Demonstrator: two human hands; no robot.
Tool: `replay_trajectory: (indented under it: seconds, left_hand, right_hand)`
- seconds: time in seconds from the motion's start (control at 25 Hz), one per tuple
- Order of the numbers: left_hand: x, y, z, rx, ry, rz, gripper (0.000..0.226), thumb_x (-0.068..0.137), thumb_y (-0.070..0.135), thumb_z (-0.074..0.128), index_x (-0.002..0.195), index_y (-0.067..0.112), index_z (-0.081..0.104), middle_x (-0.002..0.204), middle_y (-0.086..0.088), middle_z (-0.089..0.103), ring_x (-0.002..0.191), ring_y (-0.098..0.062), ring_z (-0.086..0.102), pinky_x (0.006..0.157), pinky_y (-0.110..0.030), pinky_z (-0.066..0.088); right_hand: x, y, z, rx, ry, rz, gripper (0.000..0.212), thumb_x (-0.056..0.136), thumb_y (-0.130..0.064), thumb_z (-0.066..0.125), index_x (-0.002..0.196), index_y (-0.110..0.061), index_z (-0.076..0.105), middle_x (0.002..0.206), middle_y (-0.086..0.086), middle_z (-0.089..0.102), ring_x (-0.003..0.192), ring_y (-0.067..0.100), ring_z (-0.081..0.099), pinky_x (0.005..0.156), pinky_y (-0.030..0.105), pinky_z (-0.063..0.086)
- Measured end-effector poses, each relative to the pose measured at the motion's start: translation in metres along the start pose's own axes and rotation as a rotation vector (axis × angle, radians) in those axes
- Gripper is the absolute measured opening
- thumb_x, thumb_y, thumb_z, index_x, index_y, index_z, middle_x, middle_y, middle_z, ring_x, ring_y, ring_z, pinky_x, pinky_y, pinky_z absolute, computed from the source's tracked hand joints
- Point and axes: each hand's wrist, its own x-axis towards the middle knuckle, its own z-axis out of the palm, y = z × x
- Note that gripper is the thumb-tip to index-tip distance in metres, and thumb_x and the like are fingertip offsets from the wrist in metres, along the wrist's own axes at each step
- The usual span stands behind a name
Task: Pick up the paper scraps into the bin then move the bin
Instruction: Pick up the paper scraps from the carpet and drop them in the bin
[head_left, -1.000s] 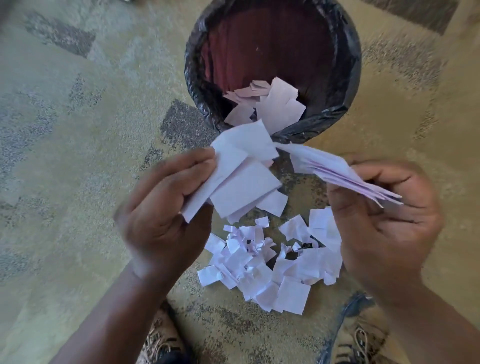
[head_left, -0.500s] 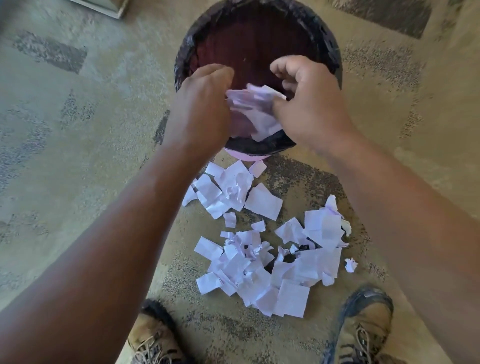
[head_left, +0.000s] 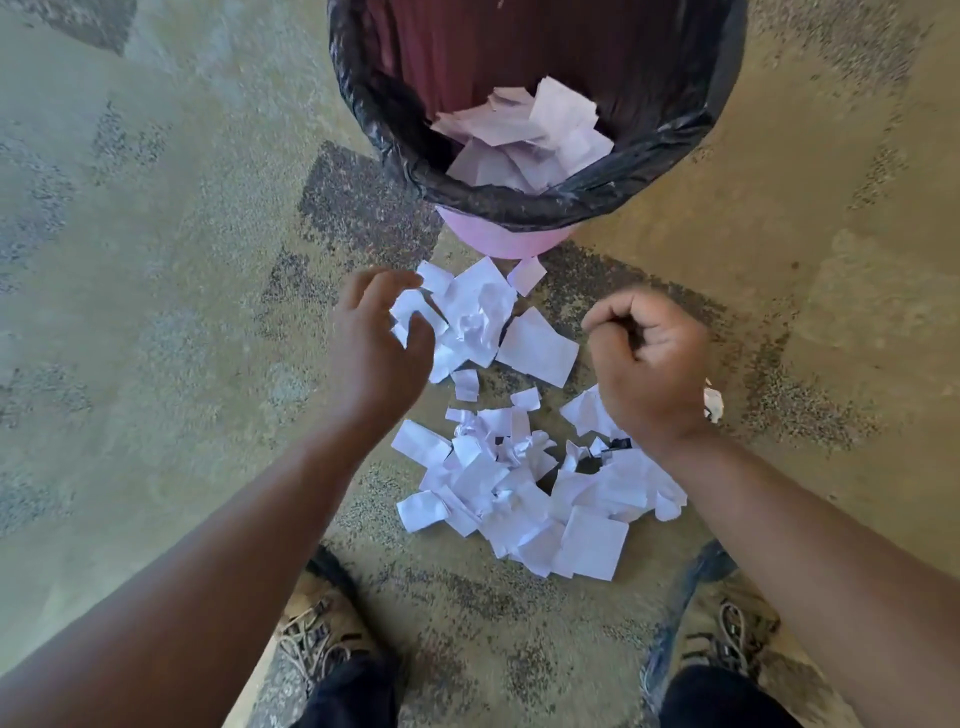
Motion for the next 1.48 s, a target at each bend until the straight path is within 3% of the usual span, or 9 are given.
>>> replay_trajectory:
  seconds: [0.12, 0.24, 0.32, 0.48, 0.6, 0.8, 1.0, 1.32, 1.48]
  left_hand:
    - [-0.004, -0.054, 0.018, 0.288, -0.389, -0.22, 0.074, 0.086, 0.024, 0.072, 0.151, 0.011, 0.039, 0.152, -0.015, 0.04, 0.137, -0.039, 0.04, 0.115, -0.054, 0.037]
    - [0.009, -0.065, 0.03, 0.389, -0.578, -0.304, 0.11, 0.082, 0.042, 0.081, 0.163, 0.021, 0.01, 0.169, -0.015, 0.008, 0.155, -0.041, 0.011, 0.125, -0.053, 0.018]
    - [0.027, -0.062, 0.039, 0.368, -0.559, -0.421, 0.122, 0.075, 0.049, 0.085, 0.163, 0.031, 0.003, 0.171, -0.01, -0.008, 0.156, -0.042, -0.002, 0.124, -0.055, 0.013]
    - [0.057, -0.067, 0.045, 0.428, -0.557, -0.501, 0.133, 0.064, 0.058, 0.089, 0.162, 0.037, 0.001, 0.17, -0.007, -0.019, 0.154, -0.047, -0.013, 0.124, -0.062, 0.011]
    - [0.067, -0.073, 0.043, 0.441, -0.672, -0.455, 0.141, 0.059, 0.061, 0.09, 0.161, 0.041, -0.004, 0.17, -0.002, -0.021, 0.154, -0.047, -0.014, 0.12, -0.068, 0.014]
    - [0.031, -0.074, 0.061, 0.554, -0.842, -0.191, 0.12, 0.071, 0.062, 0.082, 0.162, 0.037, 0.008, 0.171, 0.002, -0.014, 0.154, -0.048, -0.014, 0.113, -0.073, 0.024]
    - [-0.022, -0.077, 0.071, 0.444, -0.736, 0.015, 0.068, 0.089, 0.023, 0.072, 0.15, 0.021, 0.043, 0.159, -0.005, 0.033, 0.141, -0.04, 0.033, 0.104, -0.056, 0.049]
    - [-0.037, -0.074, 0.064, 0.181, -0.456, -0.31, 0.052, 0.086, -0.003, 0.066, 0.135, 0.01, 0.056, 0.135, -0.014, 0.051, 0.117, -0.032, 0.056, 0.096, -0.03, 0.045]
    - [-0.04, -0.064, 0.043, 0.12, -0.341, -0.482, 0.025, 0.093, 0.012, 0.069, 0.117, 0.017, 0.069, 0.093, -0.005, 0.068, 0.081, -0.021, 0.065, 0.065, -0.024, 0.046]
  right_hand:
    - [0.003, 0.055, 0.025, -0.3, -0.348, 0.279, 0.031, 0.089, -0.012, 0.058, 0.118, -0.009, 0.068, 0.109, 0.001, 0.066, 0.098, 0.023, 0.063, 0.089, 0.045, 0.055]
    - [0.025, 0.076, 0.05, -0.526, -0.679, 0.409, 0.071, 0.095, -0.032, 0.062, 0.157, -0.014, 0.033, 0.164, 0.009, 0.028, 0.149, 0.028, 0.032, 0.116, 0.043, 0.034]
    - [0.045, 0.083, 0.062, -0.577, -0.727, 0.428, 0.084, 0.093, -0.041, 0.062, 0.161, -0.019, 0.017, 0.169, 0.008, 0.011, 0.154, 0.03, 0.021, 0.118, 0.044, 0.03]
    - [0.076, 0.087, 0.085, -0.46, -0.627, 0.529, 0.098, 0.067, -0.067, 0.064, 0.153, -0.03, 0.032, 0.159, 0.006, 0.029, 0.144, 0.034, 0.036, 0.112, 0.05, 0.041]
    - [0.074, 0.089, 0.101, -0.461, -0.742, 0.516, 0.1, 0.073, -0.063, 0.069, 0.156, -0.029, 0.026, 0.165, 0.0, 0.019, 0.15, 0.033, 0.024, 0.118, 0.053, 0.032]
    - [0.039, 0.084, 0.118, -0.534, -0.822, 0.298, 0.077, 0.085, -0.039, 0.073, 0.151, -0.019, 0.038, 0.155, 0.005, 0.04, 0.146, 0.035, 0.03, 0.113, 0.038, 0.03]
    - [-0.007, 0.095, 0.118, -0.654, -0.786, 0.284, 0.051, 0.086, -0.027, 0.076, 0.131, -0.019, 0.054, 0.138, 0.012, 0.049, 0.126, 0.038, 0.047, 0.1, 0.043, 0.044]
    - [-0.027, 0.097, 0.109, -0.303, -0.542, 0.622, 0.044, 0.084, -0.01, 0.077, 0.119, -0.015, 0.051, 0.11, 0.006, 0.057, 0.09, 0.027, 0.056, 0.07, 0.03, 0.042]
    - [-0.03, 0.093, 0.09, -0.188, -0.446, 0.594, 0.021, 0.091, -0.014, 0.069, 0.109, -0.019, 0.059, 0.092, -0.003, 0.062, 0.09, 0.02, 0.059, 0.074, 0.029, 0.043]
